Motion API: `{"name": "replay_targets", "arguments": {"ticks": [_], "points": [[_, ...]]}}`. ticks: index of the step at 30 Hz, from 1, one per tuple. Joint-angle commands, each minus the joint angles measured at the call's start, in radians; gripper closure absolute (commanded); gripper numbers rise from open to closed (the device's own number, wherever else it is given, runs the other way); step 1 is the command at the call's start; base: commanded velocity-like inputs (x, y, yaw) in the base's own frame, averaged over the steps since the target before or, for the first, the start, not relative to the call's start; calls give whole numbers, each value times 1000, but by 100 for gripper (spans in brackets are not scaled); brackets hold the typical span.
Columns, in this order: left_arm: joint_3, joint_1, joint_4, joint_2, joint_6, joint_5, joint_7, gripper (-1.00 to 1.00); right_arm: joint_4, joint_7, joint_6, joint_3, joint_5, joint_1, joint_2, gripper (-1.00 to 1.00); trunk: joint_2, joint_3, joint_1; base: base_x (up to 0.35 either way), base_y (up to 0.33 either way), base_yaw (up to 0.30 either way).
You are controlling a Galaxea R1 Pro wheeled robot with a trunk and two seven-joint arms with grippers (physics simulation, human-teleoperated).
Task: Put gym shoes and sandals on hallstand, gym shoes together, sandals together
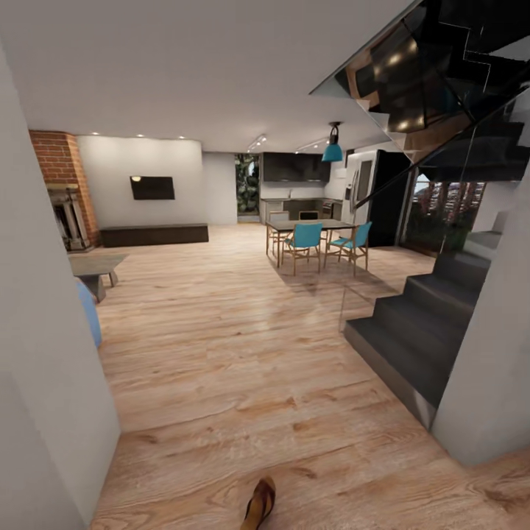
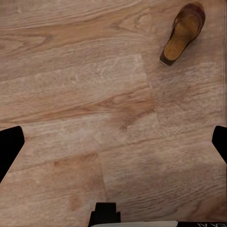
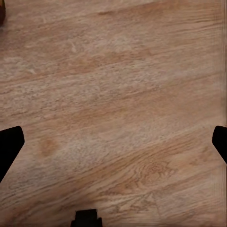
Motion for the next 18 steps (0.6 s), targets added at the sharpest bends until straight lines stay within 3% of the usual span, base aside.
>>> {"name": "replay_targets", "arguments": {"ticks": [1, 18], "points": [[1, 1, -3, 0, 7, 0, 0, -100, 1, -2, -3, 0, 0, -1, 0, -100, -1, 0, 0, 0, 0, -298], [1, 0, -2, 0, 7, 0, 0, -100, 2, -1, -3, -1, 0, -1, 0, -100, -1, 19, 0, 0, 0, -289]]}}
